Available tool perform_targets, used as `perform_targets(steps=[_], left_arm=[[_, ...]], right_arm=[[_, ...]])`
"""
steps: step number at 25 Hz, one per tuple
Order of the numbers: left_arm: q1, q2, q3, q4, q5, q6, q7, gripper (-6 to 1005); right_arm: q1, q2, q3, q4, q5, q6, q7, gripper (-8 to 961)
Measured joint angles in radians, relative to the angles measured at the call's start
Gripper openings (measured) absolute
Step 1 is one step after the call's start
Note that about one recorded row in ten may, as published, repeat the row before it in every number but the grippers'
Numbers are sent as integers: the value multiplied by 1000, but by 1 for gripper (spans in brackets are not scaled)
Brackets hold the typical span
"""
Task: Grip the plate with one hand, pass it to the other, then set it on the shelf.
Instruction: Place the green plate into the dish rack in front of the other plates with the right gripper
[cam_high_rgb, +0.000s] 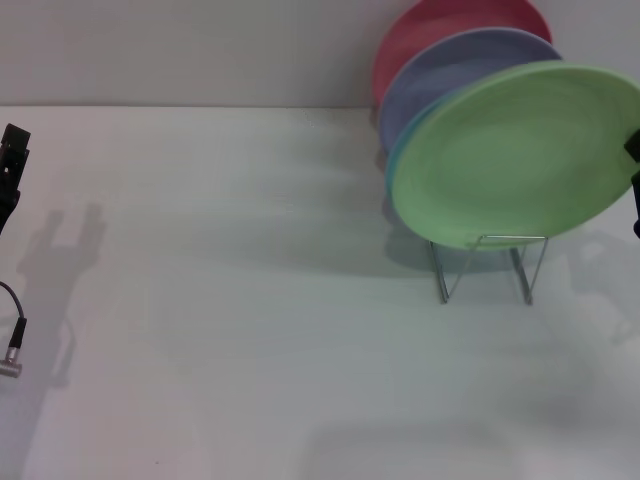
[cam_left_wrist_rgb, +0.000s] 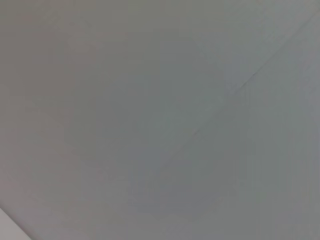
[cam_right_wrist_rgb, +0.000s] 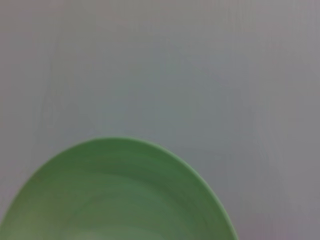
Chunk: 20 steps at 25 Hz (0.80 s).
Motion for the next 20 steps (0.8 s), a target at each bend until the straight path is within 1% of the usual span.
perform_targets(steps=[4,11,13,14,15,16,20], left_arm=[[0,0,1,5,0,-1,-1,721],[-2,0,6,10,1,-1,0,732],[-1,0,7,9,2,-1,-2,735],[-1,0,7,9,2,-1,-3,736],[1,0,8,9,2,-1,-3,738],[2,0,8,9,1,0,-3,739],[7,0,9,17,2,6,-5,746]], right_arm=[[-6,7,6,-16,2,-1,-40,28],[-8,9,6,-20,2,4,-47,51],[-8,13,7,-28,2,9,-48,58],[-5,20,9,-40,2,9,-57,61],[-5,20,9,-40,2,9,-57,65],[-3,26,10,-50,3,10,-69,68],[-2,31,10,-57,4,10,-75,82]])
